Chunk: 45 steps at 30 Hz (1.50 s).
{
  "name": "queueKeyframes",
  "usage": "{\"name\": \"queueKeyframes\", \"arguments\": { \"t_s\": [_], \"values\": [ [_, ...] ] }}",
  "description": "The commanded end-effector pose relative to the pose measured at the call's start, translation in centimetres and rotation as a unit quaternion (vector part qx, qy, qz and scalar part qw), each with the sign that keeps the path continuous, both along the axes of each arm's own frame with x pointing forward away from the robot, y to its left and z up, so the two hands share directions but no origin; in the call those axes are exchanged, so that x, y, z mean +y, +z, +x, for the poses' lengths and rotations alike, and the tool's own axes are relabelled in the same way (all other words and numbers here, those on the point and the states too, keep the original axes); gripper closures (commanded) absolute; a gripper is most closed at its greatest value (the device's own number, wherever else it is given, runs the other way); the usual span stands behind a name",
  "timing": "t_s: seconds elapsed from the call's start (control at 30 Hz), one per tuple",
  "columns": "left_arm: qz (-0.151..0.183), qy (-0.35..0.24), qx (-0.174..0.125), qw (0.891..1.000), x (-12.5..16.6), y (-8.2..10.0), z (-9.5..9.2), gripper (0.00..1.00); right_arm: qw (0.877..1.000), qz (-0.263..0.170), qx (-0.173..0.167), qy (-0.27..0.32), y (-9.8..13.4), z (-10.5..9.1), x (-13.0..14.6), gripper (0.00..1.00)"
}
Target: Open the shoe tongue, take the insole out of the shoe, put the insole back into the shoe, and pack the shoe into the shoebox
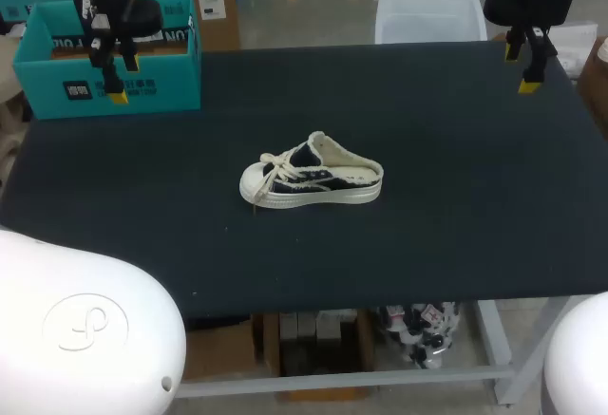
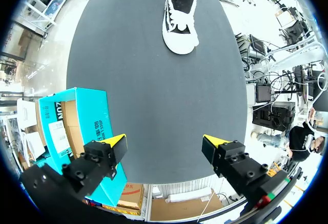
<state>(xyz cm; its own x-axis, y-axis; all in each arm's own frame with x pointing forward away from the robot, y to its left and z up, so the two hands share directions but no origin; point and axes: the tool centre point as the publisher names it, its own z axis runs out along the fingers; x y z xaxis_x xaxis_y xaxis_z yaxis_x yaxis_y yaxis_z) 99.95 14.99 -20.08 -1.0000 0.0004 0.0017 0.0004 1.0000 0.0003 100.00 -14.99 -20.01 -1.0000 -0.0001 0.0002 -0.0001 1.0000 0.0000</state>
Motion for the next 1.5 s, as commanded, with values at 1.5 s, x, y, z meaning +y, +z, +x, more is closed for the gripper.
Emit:
{"name": "queueKeyframes", "arguments": {
  "t_s": [1.5],
  "values": [
    [-0.040,0.009,0.020,0.999,-3.4,-0.1,-0.5,0.00,0.992,0.123,-0.013,-0.025,-3.2,-2.7,5.3,0.00]
  ]
}}
